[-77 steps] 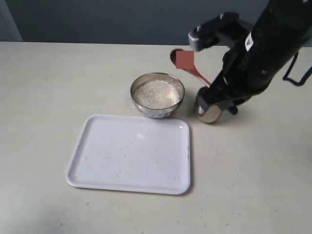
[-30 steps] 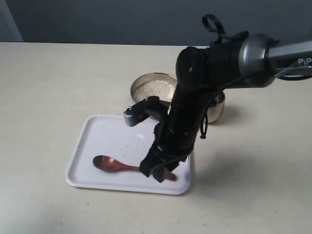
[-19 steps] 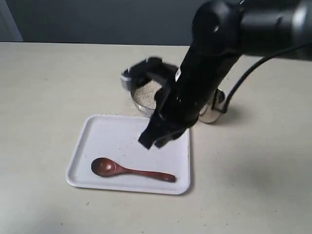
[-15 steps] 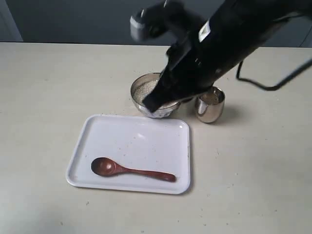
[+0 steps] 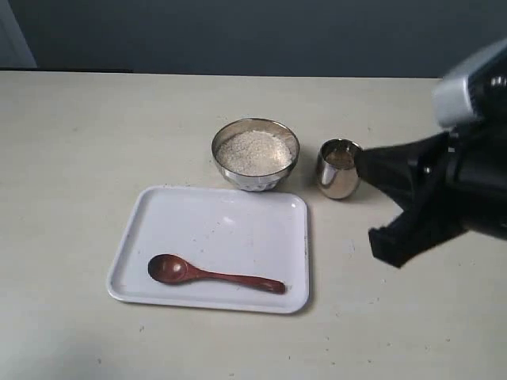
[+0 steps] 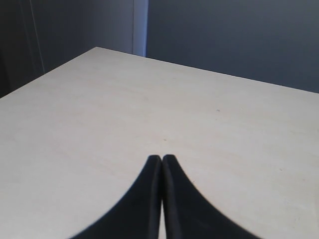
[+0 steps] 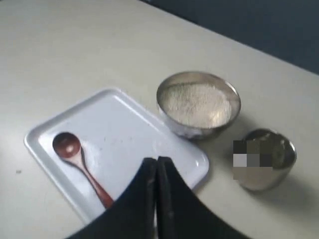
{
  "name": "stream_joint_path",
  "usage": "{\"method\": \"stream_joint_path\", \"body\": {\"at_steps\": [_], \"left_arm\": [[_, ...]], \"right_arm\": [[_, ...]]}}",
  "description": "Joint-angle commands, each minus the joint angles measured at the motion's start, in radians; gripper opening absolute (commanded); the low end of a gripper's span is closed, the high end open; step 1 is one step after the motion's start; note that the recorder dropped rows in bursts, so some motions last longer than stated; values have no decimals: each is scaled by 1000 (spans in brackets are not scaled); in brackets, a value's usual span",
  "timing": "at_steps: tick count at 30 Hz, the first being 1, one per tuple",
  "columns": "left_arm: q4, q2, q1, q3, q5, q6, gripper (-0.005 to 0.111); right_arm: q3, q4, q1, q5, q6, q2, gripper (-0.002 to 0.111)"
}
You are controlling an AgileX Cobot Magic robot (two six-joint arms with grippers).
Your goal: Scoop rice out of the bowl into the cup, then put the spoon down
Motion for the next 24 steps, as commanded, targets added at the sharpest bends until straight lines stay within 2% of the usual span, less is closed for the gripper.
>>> {"method": "stream_joint_path", "body": {"at_steps": [1, 10, 13, 16, 17, 21, 23, 24], "left_arm": [[-2, -1, -5, -4, -7, -6, 1], [-2, -1, -5, -4, -7, -6, 1], [-2, -1, -5, -4, -7, -6, 1], [-2, -1, -5, -4, -7, -6, 1], [-2, -1, -5, -4, -7, -6, 1], [-2, -1, -5, -4, -7, -6, 1], [-2, -1, -5, -4, -7, -6, 1], [-2, -1, -5, -4, -7, -6, 1]], "right_arm": [[44, -15, -3, 70, 4, -22, -1], [44, -15, -3, 92, 4, -31, -1], [44, -81, -58, 49, 0, -87, -1], [44, 63, -221, 28, 3, -154, -1], [52, 90, -368, 40, 0, -201, -1], [134, 87, -619, 10, 0, -298, -1], [237, 85, -755, -51, 0, -395, -1], [276, 85, -790, -69, 0, -436, -1]]}}
